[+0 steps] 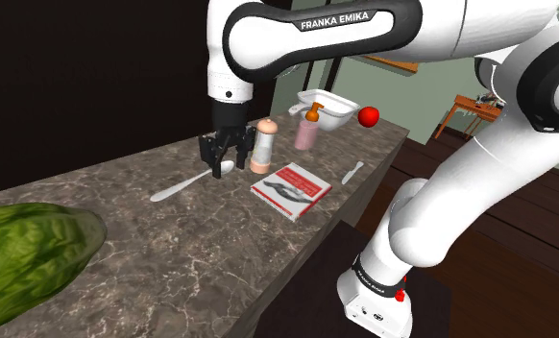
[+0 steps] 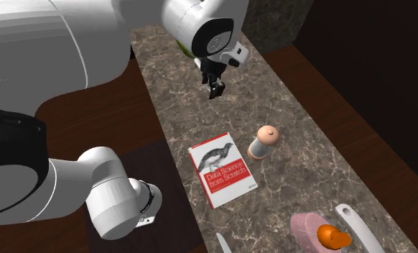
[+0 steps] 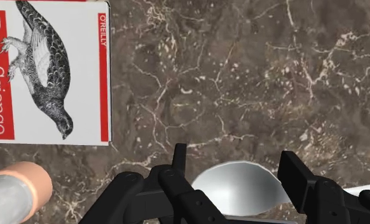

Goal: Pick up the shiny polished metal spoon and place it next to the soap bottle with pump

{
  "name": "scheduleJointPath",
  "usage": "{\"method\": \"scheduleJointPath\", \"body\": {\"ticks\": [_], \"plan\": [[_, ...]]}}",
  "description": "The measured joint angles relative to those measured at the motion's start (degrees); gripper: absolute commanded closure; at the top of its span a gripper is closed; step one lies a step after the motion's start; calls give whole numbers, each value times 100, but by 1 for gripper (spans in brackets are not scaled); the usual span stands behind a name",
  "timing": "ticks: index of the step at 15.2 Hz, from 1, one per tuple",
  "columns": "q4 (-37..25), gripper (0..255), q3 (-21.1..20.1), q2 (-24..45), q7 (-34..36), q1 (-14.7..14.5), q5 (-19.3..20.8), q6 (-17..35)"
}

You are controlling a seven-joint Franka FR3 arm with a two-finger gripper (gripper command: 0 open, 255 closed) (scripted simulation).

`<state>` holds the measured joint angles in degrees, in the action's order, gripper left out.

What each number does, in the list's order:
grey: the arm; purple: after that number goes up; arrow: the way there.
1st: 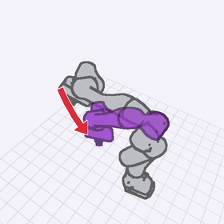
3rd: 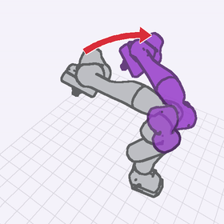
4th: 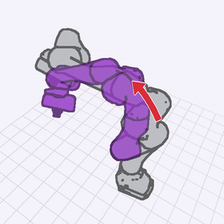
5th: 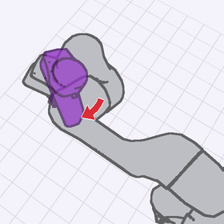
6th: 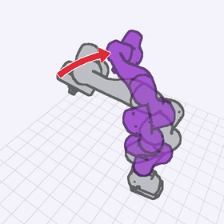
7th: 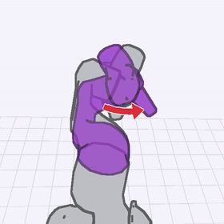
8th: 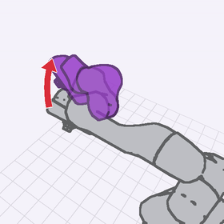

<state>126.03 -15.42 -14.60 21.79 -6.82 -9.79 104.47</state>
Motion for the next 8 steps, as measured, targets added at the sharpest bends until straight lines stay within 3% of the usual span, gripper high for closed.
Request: {"method": "scheduleJointPath", "body": {"ticks": [8], "plan": [[-534,255,41,-69,43,17,22,-602]]}}
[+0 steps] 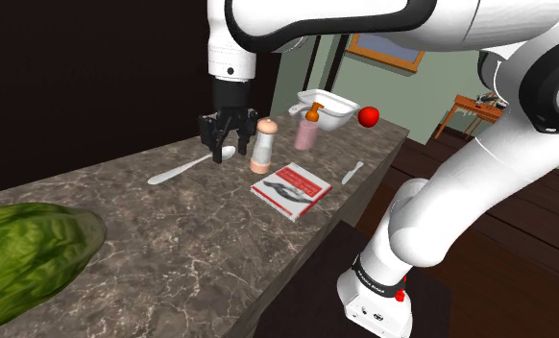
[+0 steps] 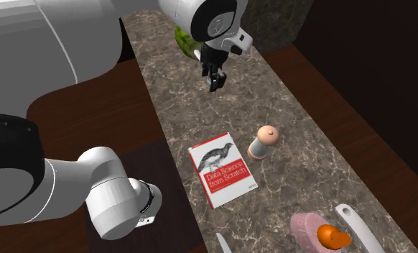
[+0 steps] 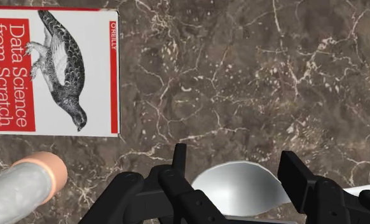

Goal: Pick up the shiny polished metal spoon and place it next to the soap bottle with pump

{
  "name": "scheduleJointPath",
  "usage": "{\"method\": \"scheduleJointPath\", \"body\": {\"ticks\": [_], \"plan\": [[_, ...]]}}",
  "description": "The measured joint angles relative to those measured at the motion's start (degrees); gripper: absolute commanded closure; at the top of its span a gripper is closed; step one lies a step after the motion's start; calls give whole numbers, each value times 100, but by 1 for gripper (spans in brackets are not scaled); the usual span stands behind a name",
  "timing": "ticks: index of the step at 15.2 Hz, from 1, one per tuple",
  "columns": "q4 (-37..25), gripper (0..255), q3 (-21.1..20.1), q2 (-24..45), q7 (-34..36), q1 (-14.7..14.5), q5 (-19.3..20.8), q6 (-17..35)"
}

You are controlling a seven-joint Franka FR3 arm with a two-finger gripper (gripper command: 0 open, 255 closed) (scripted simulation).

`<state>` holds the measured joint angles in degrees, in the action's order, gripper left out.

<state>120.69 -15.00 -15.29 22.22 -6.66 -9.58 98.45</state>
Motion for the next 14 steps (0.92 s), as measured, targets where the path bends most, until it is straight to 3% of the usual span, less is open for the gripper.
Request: {"method": "scheduleJointPath", "body": {"ticks": [14], "plan": [[-1119,255,53,42,108,25,42,-1074]]}}
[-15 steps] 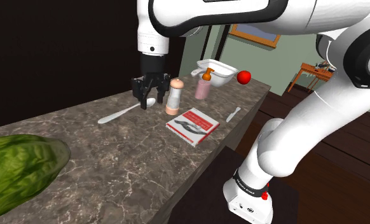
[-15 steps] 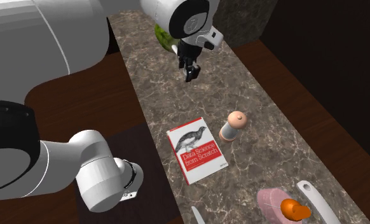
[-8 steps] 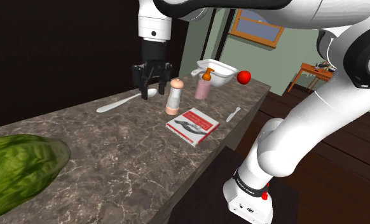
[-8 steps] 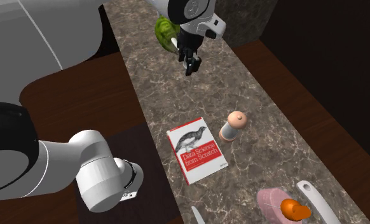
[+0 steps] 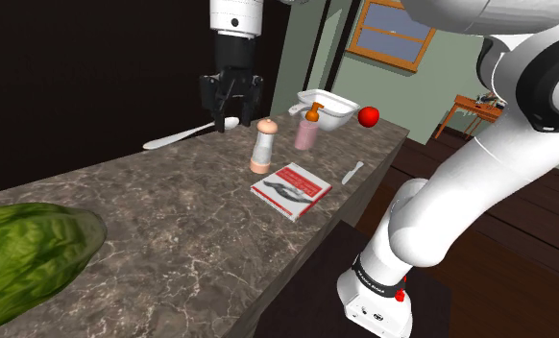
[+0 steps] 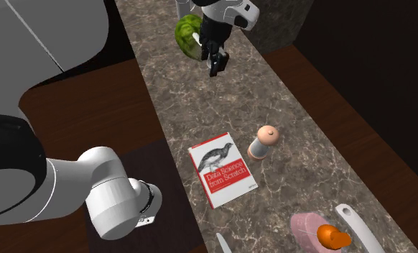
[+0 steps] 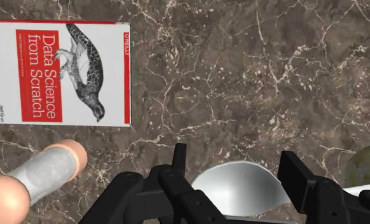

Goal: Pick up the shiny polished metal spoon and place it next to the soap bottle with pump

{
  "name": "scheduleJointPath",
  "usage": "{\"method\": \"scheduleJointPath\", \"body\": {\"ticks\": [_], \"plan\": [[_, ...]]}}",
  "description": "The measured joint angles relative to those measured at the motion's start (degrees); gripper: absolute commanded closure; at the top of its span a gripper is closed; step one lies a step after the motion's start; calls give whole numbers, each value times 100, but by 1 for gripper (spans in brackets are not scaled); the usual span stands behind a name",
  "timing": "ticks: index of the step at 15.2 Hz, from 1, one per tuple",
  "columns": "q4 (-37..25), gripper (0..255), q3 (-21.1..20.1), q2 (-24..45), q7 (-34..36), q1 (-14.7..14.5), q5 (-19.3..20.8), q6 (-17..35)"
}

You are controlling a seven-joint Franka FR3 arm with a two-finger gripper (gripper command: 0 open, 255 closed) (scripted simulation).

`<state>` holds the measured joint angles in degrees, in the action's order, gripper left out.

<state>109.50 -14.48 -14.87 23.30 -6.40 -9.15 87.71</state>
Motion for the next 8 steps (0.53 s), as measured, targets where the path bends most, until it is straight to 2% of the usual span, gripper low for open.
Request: {"method": "scheduleJointPath", "body": {"ticks": [3,8], "plan": [[-141,255,53,-43,-49,27,12,-192],[214,255,466,-418,-664,239,145,-284]]}}
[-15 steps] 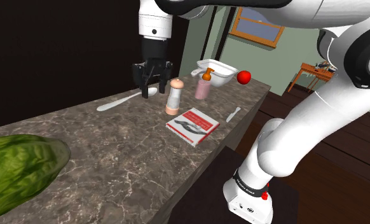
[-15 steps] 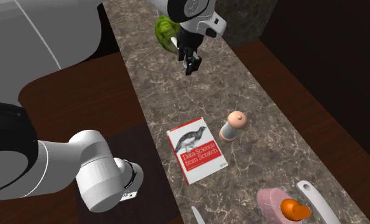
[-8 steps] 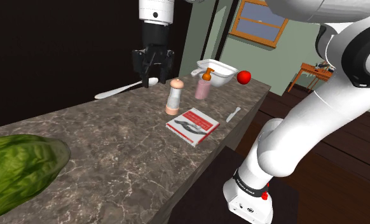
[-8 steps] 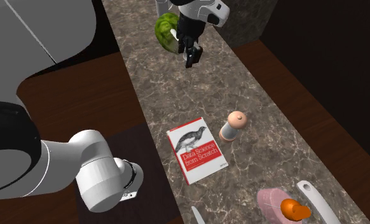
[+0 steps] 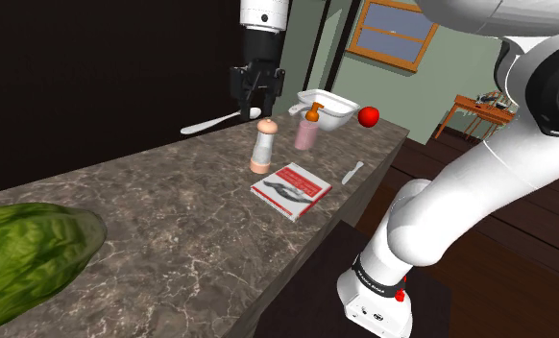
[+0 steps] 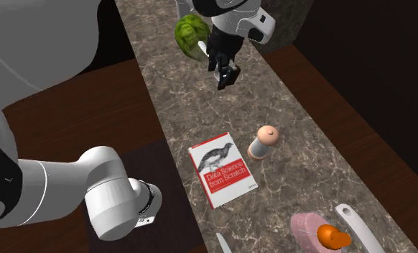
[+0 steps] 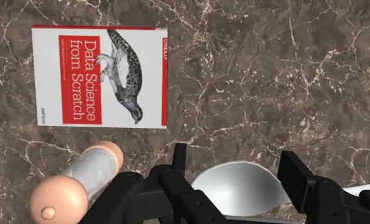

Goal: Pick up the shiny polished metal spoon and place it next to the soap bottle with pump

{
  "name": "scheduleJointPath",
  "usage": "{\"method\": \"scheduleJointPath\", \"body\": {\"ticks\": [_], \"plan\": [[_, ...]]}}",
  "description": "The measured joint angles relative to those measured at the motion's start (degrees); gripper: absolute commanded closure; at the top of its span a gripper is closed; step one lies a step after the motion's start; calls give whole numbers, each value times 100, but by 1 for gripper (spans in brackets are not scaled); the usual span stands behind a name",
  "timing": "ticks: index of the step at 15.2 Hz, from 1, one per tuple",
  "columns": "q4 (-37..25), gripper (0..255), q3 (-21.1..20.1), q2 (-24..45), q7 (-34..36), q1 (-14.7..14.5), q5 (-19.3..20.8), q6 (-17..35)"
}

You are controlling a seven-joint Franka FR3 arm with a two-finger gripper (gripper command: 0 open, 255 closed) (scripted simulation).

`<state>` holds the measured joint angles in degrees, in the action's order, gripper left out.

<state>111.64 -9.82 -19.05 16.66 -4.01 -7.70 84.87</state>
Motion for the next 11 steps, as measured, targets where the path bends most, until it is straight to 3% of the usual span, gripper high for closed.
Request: {"method": "scheduleJointPath", "body": {"ticks": [11], "plan": [[487,255,1090,-591,-1545,539,588,-221]]}}
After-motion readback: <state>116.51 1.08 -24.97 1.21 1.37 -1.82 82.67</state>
